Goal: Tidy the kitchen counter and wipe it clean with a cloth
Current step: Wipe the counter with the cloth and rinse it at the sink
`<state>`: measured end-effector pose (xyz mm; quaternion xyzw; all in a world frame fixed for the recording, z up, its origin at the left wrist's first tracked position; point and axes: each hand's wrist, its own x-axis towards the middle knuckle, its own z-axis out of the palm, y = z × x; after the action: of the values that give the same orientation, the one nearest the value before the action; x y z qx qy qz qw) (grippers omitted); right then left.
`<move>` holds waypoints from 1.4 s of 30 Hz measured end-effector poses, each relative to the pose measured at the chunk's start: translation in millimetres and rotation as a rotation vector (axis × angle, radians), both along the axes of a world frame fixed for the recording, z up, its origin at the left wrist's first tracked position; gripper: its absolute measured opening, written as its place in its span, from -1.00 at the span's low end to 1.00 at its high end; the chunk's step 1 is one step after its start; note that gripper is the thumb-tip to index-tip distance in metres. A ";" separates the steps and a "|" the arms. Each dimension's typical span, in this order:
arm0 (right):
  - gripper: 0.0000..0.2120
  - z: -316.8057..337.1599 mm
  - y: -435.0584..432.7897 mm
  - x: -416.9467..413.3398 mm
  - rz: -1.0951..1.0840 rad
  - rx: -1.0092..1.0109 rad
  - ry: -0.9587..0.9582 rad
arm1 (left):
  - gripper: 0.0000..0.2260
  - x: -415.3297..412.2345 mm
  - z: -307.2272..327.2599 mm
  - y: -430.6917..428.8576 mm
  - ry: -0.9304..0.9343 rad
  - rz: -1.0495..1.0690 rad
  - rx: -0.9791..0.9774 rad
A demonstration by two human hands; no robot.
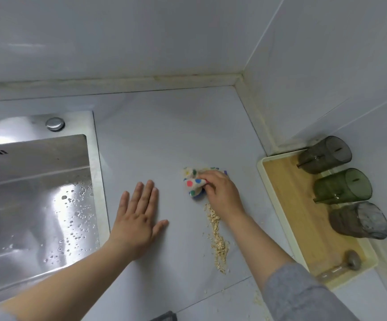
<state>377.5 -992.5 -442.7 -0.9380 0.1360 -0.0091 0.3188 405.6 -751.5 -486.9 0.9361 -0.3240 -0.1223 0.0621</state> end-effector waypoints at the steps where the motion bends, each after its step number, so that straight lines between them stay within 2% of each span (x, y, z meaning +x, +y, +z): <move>1: -0.66 -1.0 2.3 -9.6 -0.009 0.011 -0.005 | -0.33 -0.5 0.3 0.7 0.007 0.002 -0.003; 5: -0.66 -0.5 10.4 -52.8 -0.001 -0.002 0.035 | -0.27 -1.0 1.3 -1.2 0.044 0.014 -0.001; 7: -0.66 1.6 17.3 -77.0 0.010 -0.025 0.051 | -0.17 -0.5 5.4 -3.6 0.015 -0.004 0.015; 11: -0.65 8.3 32.8 -124.2 -0.008 -0.037 0.054 | 0.01 -7.5 16.1 1.1 0.125 0.008 -0.046; 13: -0.66 10.9 41.2 -146.8 -0.036 -0.047 0.089 | -0.03 -18.0 20.3 2.8 0.125 -0.036 -0.022; 16: -0.67 14.2 49.9 -176.6 -0.052 -0.062 0.148 | -0.19 -35.6 25.0 -3.9 0.128 -0.047 -0.014; 19: -0.67 20.6 51.6 -192.3 -0.053 -0.030 0.227 | -0.24 -49.3 22.8 -15.0 0.139 -0.051 -0.018; 22: -0.67 33.3 43.2 -190.2 -0.092 -0.015 0.206 | -0.21 -57.9 12.1 -17.4 0.127 -0.064 0.003; 25: -0.67 51.6 24.9 -169.4 -0.125 -0.035 0.077 | -0.15 -58.4 1.5 -15.8 0.069 -0.078 -0.024; 30: -0.68 67.1 -20.0 -106.5 -0.068 -0.088 -0.067 | -0.22 -58.5 1.3 -14.5 0.058 -0.068 0.021; 36: -0.67 28.8 -52.4 -41.8 -0.025 -0.137 0.028 | -0.30 -60.9 -6.7 -11.9 -0.056 -0.082 -0.009; 38: -0.66 9.6 -51.1 -41.3 -0.026 -0.096 0.066 | -0.31 -63.1 -7.1 -12.7 -0.084 -0.068 -0.015; 42: -0.67 -6.6 -39.5 -76.1 -0.095 -0.060 0.001 | -0.31 -63.9 -5.7 -12.6 -0.104 -0.048 -0.022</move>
<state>301.5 -1032.0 -449.3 -0.9396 0.1800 -0.0278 0.2898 341.8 -764.1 -492.6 0.9324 -0.3505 -0.0715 0.0524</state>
